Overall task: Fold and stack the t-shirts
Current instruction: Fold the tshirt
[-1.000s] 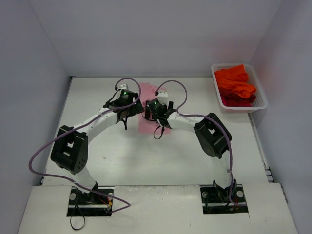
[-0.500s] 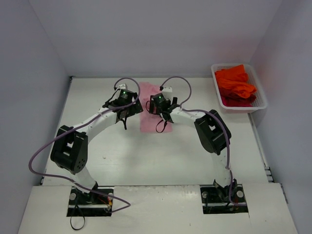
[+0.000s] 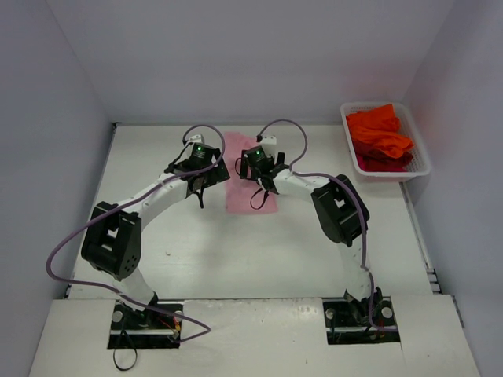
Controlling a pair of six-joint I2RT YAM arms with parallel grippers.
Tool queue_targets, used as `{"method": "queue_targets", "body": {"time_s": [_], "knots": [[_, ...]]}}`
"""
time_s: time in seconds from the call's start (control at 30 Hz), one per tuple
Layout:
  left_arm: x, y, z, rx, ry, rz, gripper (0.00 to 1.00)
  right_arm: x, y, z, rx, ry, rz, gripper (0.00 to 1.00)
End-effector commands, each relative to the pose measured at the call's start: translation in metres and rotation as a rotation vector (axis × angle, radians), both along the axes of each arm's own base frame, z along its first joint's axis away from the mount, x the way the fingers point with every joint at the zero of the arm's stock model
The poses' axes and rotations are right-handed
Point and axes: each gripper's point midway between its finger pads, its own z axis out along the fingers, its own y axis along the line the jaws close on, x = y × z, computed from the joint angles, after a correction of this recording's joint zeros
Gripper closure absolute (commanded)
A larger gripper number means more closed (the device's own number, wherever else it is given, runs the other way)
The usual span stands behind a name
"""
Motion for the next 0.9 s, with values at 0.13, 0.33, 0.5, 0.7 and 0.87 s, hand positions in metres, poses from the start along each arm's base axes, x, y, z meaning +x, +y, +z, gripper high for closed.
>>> {"method": "queue_targets", "body": {"time_s": [0.13,0.33,0.5,0.7,0.87], "knots": [[0.013,0.003,0.019,-0.004,-0.069,0.0,0.16,0.028,0.004,0.035,0.038,-0.094,-0.011,0.0],[0.012,0.003,0.016,-0.01,-0.062,-0.001,0.16,0.037,-0.002,0.053,0.042,-0.124,-0.017,0.0],[0.008,0.004,0.015,-0.011,-0.05,-0.004,0.16,0.033,-0.009,0.061,0.034,-0.128,-0.025,0.0],[-0.005,0.0,0.02,-0.039,-0.052,-0.007,0.16,0.009,-0.021,0.076,0.061,-0.128,-0.039,0.0],[-0.028,-0.018,0.022,-0.03,-0.054,-0.038,0.16,-0.011,-0.028,0.079,0.056,-0.121,-0.042,0.0]]}}
